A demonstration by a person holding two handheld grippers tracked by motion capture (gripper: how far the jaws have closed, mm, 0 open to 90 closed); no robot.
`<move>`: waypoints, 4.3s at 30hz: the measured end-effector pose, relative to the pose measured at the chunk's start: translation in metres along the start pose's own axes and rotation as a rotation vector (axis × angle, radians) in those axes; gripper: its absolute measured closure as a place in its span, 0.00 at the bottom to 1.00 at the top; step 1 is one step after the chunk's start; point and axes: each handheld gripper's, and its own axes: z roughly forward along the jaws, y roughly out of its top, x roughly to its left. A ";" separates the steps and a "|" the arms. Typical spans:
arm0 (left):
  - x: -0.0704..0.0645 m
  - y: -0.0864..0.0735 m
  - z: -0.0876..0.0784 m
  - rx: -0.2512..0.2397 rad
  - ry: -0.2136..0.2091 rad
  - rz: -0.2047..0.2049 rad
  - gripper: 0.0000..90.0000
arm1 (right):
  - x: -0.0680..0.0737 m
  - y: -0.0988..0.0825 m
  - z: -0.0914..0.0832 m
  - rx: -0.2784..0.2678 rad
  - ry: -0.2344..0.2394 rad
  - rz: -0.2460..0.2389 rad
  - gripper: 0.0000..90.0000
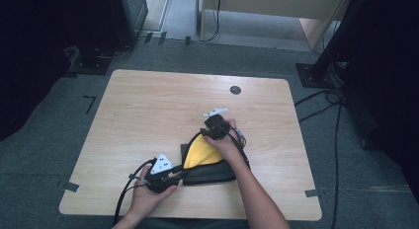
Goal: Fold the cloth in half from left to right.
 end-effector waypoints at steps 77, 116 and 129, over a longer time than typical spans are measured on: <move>-0.012 0.010 -0.007 -0.018 0.029 0.005 0.80 | -0.019 -0.103 -0.114 -0.295 0.011 0.100 0.79; -0.018 0.007 -0.008 -0.011 0.042 0.034 0.82 | -0.028 -0.150 -0.125 -0.211 0.079 0.278 1.00; -0.020 0.009 -0.016 -0.038 -0.038 0.035 0.71 | -0.021 -0.160 -0.176 -0.285 0.163 0.222 0.81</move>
